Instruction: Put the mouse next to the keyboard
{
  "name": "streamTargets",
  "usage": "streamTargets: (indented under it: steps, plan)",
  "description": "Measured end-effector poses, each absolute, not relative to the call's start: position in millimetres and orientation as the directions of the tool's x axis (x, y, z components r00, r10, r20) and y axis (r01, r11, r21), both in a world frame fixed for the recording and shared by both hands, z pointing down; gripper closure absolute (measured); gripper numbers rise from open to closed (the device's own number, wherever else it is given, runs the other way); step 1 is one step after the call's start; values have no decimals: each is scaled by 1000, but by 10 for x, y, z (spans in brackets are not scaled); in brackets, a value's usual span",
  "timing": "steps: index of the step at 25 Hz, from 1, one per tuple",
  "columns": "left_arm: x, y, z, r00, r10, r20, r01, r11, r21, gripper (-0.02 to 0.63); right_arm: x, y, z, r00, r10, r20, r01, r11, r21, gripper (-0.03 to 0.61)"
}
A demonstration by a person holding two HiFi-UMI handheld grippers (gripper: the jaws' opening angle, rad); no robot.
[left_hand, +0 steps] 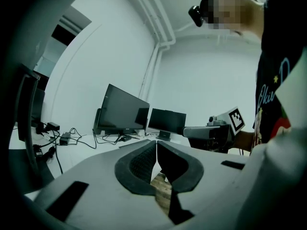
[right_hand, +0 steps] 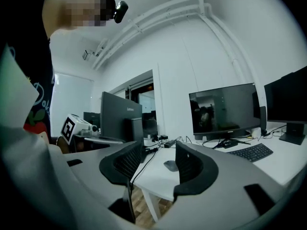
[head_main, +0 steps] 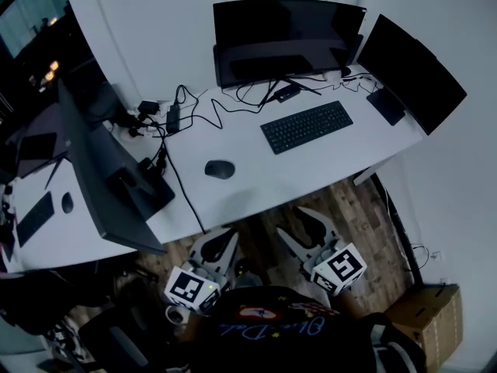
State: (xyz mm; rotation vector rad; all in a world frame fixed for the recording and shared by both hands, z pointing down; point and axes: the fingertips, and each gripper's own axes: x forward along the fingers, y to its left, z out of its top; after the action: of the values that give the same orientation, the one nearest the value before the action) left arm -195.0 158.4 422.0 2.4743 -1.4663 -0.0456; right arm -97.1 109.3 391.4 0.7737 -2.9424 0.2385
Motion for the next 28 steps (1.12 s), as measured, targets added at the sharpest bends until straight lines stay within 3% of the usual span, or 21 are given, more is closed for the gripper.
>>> streamTargets:
  steps: [18, 28]
  plan:
    - [-2840, 1025, 4369, 374, -918, 129, -914, -342, 220, 611, -2003, 410, 4186, -926, -327, 188, -357, 920, -161, 371]
    - [-3234, 701, 4376, 124, -979, 163, -978, -93, 188, 609, -2587, -160, 4287, -980, -78, 183, -103, 985, -136, 356]
